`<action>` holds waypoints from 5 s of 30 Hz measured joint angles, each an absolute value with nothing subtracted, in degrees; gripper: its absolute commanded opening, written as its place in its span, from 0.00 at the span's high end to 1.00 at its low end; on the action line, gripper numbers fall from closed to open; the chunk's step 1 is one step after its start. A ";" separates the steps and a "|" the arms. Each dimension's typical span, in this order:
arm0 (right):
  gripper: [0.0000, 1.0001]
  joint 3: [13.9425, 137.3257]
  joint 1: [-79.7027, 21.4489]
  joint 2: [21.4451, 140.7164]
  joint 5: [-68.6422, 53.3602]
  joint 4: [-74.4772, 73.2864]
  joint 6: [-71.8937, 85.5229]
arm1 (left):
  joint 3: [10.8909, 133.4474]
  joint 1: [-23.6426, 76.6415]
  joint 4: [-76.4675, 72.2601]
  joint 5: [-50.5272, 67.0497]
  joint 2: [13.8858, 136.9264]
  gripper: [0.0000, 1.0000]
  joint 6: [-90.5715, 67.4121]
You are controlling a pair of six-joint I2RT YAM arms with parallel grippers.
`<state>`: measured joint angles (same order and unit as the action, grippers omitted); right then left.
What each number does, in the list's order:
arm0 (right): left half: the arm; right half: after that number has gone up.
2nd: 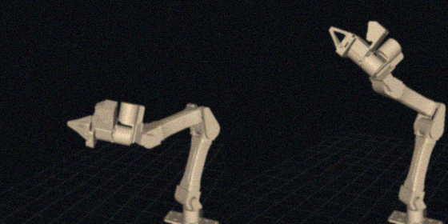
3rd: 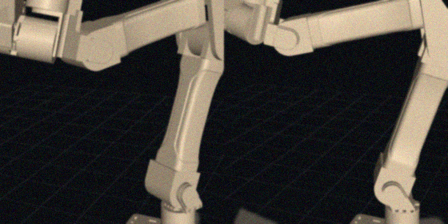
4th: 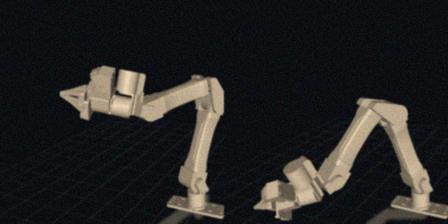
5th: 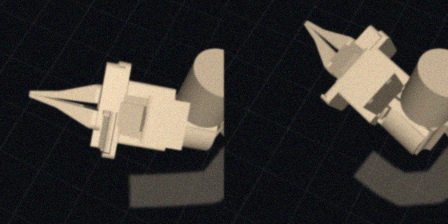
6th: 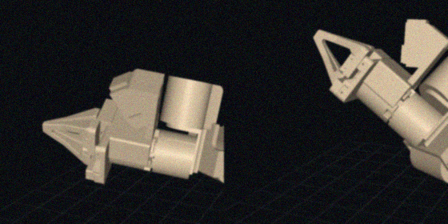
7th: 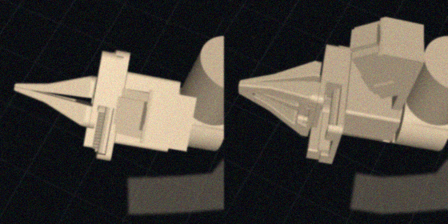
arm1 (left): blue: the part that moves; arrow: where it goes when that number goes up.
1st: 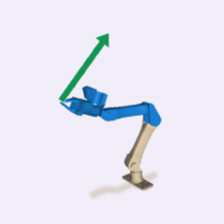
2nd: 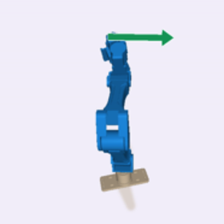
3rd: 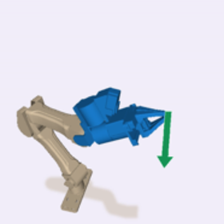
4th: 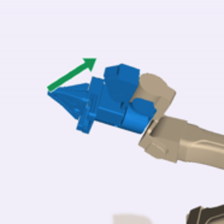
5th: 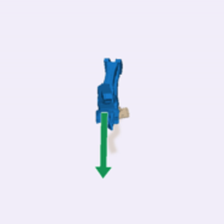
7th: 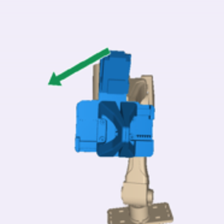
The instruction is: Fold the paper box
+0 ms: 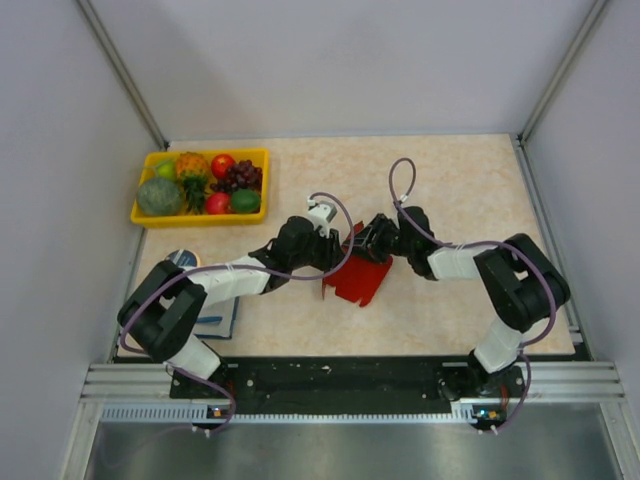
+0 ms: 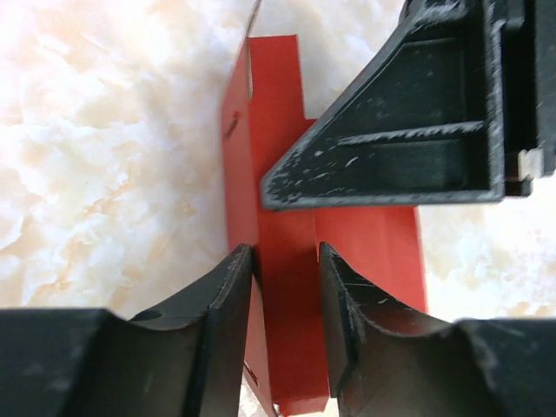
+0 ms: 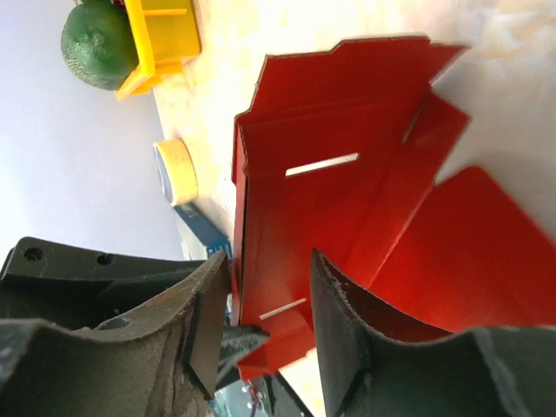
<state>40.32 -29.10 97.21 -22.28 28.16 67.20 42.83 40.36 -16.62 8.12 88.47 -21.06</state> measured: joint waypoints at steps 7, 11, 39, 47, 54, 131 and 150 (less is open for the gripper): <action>0.53 42.02 -24.34 97.32 -31.46 27.11 63.83 | 42.98 40.27 -15.88 7.64 88.68 0.71 -19.22; 0.55 42.54 -23.66 98.63 -35.44 31.05 63.16 | 43.00 40.27 -15.86 7.66 88.79 0.73 -18.76; 1.00 32.82 -23.57 105.41 -32.32 56.88 77.25 | 42.92 40.03 -14.94 8.19 87.94 0.40 -19.03; 1.00 22.26 -23.62 107.09 -23.81 75.07 80.84 | 34.24 32.84 -16.10 6.98 74.28 0.58 -22.61; 1.00 18.70 -23.88 107.09 -18.37 80.25 81.01 | 30.20 32.58 -18.26 6.17 75.26 0.71 -21.17; 1.00 16.58 -28.45 104.64 -2.17 80.09 87.26 | 35.51 58.28 -52.36 -40.93 102.72 0.49 -5.82; 1.00 16.60 -27.20 104.62 -5.69 79.96 87.61 | 19.42 53.78 -44.36 -17.61 66.81 0.45 -12.47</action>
<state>16.60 -27.20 104.62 -5.69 79.96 87.61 19.42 53.78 -44.36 -17.61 66.81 -12.47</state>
